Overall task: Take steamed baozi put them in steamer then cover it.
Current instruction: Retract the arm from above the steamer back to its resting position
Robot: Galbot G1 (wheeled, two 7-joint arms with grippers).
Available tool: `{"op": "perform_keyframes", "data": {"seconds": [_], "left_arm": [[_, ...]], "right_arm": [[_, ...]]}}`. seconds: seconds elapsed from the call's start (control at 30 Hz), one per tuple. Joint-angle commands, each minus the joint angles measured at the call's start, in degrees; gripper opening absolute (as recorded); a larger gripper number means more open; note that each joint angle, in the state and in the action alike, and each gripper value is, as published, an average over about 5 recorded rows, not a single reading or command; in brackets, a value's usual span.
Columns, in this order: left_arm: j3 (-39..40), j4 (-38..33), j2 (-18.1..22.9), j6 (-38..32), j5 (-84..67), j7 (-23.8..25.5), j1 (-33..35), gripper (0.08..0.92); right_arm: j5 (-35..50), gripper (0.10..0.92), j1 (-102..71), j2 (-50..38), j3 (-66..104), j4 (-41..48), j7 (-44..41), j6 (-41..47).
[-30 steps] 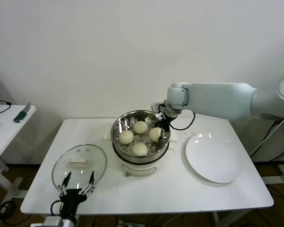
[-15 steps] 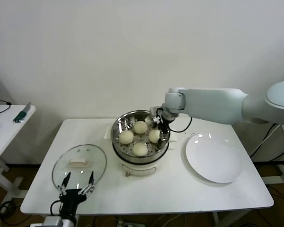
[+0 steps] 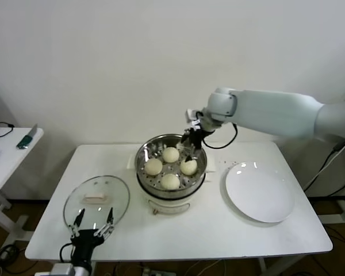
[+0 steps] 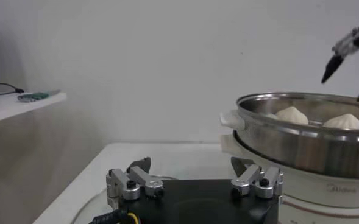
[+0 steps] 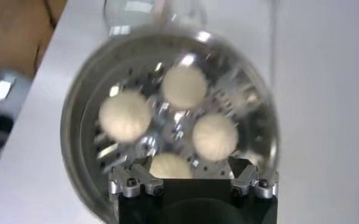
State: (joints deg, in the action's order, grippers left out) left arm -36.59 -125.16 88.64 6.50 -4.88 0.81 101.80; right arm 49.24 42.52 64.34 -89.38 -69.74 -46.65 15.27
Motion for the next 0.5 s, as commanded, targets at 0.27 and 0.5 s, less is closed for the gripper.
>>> {"op": "perform_keyframes", "data": {"seconds": [0.27,0.5], "left_arm": [[0.3,-0.1,-1.4,0.1,0.8,-0.2,-1.1,0.823],[-0.1,1.1,-2.3,0.5,1.9,0.0,-3.3,0.823]], "right_arm": [[5.1,0.823,-26.5,-24.9,44.8,-17.1,38.3,1.0],[-4.4,0.823,-54.9,-33.8,69.4,-25.6,44.2,-2.6]]}}
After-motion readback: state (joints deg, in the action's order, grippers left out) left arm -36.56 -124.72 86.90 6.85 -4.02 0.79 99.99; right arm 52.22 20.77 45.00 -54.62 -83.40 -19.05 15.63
